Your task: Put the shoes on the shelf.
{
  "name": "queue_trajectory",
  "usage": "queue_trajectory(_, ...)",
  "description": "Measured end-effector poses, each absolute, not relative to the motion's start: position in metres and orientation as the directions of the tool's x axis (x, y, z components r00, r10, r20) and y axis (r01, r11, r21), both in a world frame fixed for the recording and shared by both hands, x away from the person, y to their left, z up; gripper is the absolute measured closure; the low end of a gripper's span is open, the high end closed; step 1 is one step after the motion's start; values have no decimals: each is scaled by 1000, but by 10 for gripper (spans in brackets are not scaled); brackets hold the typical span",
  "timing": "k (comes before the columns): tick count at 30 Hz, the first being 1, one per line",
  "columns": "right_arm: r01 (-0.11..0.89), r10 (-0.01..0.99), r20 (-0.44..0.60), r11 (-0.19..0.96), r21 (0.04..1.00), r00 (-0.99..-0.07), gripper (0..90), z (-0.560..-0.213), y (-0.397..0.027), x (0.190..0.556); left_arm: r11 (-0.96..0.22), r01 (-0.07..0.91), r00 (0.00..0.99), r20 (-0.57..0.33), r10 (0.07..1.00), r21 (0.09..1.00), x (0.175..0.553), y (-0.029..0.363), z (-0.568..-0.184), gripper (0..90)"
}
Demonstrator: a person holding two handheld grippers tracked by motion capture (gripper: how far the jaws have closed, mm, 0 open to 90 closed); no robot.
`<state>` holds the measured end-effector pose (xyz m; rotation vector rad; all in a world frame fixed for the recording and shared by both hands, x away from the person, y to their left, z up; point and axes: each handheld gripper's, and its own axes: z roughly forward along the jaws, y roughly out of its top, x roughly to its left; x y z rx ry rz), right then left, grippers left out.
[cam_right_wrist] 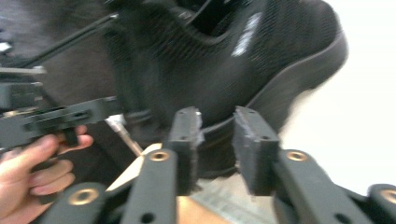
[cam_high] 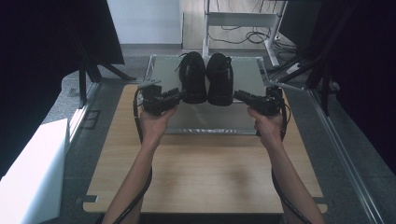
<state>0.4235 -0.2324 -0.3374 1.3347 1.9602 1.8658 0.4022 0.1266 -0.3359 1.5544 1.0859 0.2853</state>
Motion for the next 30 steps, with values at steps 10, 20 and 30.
queue_trajectory(10,527,554,504,-133,839,-663,864,-359,-210,409,63,490,552,-365,750,870,396,117,-352,774)
queue_trajectory(20,539,549,548,-197,819,-631,897,-372,-204,422,93,511,536,-401,743,855,411,118,-357,784)
queue_trajectory(30,558,575,579,-238,795,-578,897,-380,-203,442,106,541,505,-422,753,835,432,111,-361,775)
